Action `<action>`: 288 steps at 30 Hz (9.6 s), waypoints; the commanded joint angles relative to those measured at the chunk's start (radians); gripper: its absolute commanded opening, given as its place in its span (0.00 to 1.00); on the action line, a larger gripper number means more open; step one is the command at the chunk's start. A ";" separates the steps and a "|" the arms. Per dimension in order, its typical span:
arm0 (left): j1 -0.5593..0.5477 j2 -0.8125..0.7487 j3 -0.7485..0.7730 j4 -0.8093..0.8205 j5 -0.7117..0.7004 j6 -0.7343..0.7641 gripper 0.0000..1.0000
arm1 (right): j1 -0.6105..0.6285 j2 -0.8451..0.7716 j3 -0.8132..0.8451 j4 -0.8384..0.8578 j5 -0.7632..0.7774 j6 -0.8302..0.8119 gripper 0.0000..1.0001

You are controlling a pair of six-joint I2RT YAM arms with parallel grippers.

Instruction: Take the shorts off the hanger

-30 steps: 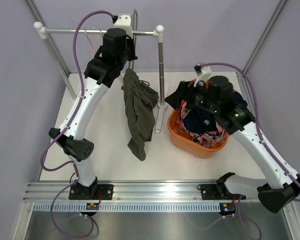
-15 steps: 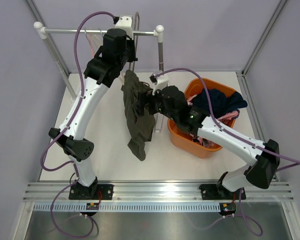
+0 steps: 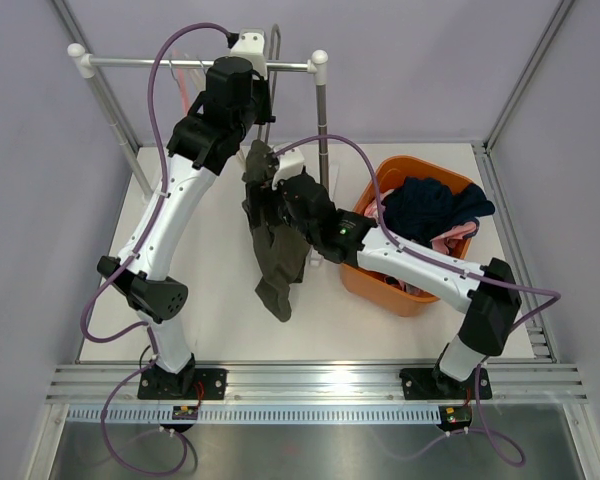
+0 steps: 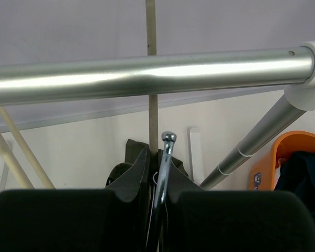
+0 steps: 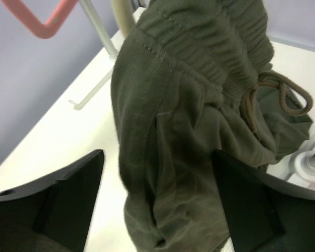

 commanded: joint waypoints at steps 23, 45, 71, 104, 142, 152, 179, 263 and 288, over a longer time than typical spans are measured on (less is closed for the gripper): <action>0.053 -0.028 0.067 0.101 0.049 -0.003 0.07 | 0.073 -0.225 -0.062 -0.107 0.033 -0.023 0.00; 0.079 -0.112 -0.063 0.089 0.085 0.005 0.06 | 0.117 -0.408 0.332 -0.424 0.088 -0.155 0.00; 0.080 -0.208 -0.177 0.000 0.169 0.023 0.07 | -0.328 -0.191 0.828 -0.268 0.356 -0.511 0.00; 0.080 -0.277 -0.277 -0.032 0.195 0.037 0.08 | -0.503 -0.432 -0.471 -0.343 0.101 0.366 0.01; 0.226 -0.155 -0.154 -0.002 0.513 -0.049 0.14 | -0.507 -0.825 -0.452 -0.366 0.043 0.253 0.72; -0.015 -0.338 -0.554 0.020 0.207 0.007 0.43 | -0.507 -0.811 -0.403 -0.374 0.010 0.238 0.74; -0.050 0.018 -0.923 0.110 0.074 -0.106 0.54 | -0.507 -0.811 -0.375 -0.401 -0.013 0.207 0.77; 0.108 -0.145 -0.940 0.179 0.528 -0.211 0.00 | -0.366 -0.219 -0.162 -0.211 -0.454 0.434 0.74; 0.128 -0.096 -0.907 0.232 0.578 -0.245 0.00 | -0.363 0.105 -0.110 -0.202 -0.254 0.886 0.64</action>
